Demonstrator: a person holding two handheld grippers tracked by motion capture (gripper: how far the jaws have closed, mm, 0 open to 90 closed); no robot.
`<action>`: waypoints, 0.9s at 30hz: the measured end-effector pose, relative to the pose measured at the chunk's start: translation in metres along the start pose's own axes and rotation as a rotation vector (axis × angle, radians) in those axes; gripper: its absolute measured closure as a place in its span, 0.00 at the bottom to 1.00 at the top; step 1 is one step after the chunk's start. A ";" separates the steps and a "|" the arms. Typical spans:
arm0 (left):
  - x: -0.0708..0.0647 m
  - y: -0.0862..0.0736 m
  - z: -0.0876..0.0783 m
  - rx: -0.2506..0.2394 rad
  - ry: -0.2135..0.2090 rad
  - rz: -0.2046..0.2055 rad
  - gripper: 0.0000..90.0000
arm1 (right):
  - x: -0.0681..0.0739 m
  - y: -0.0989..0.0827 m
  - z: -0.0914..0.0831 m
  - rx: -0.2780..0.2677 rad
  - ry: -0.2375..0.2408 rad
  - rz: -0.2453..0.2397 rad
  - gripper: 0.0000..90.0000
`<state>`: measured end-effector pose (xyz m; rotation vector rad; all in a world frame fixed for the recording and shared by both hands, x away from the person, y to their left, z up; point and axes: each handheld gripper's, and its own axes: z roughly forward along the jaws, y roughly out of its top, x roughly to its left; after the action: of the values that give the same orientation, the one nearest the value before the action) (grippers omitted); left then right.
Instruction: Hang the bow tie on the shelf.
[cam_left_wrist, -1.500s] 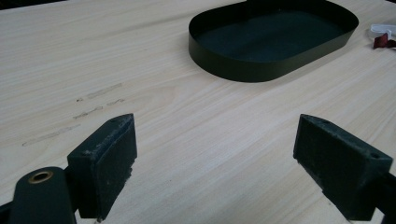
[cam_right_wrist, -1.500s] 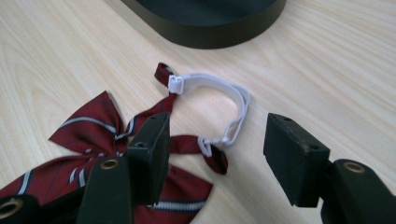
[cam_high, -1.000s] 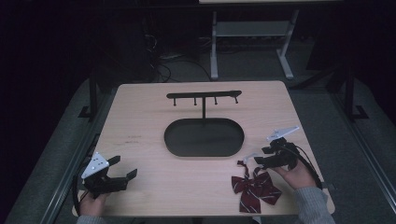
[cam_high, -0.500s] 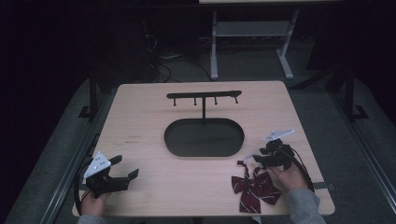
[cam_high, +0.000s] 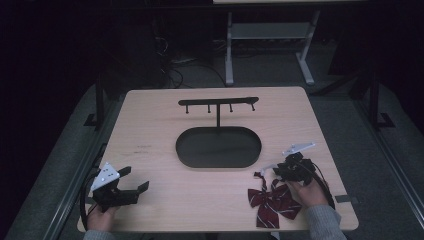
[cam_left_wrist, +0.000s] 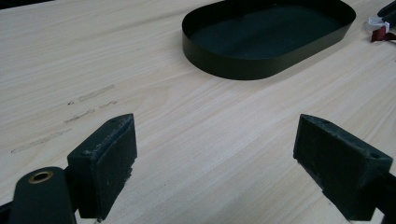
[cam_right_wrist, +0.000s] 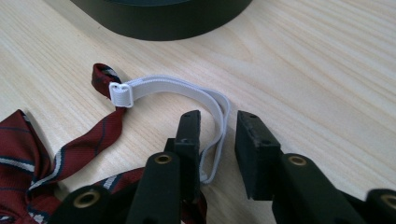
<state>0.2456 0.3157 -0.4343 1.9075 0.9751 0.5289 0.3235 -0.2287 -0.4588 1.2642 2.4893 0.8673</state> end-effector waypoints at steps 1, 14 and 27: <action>0.000 0.000 0.000 0.000 0.000 0.000 0.14 | 0.000 0.000 0.000 0.000 0.000 0.000 0.78; 0.000 0.000 0.001 0.006 -0.001 -0.002 0.14 | -0.005 -0.003 0.001 -0.013 0.008 -0.002 0.96; -0.001 -0.001 0.001 0.004 -0.003 -0.003 0.14 | -0.009 -0.006 -0.012 -0.037 0.072 0.019 0.97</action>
<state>0.2453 0.3152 -0.4354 1.9091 0.9781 0.5227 0.3196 -0.2431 -0.4534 1.2684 2.5077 0.9757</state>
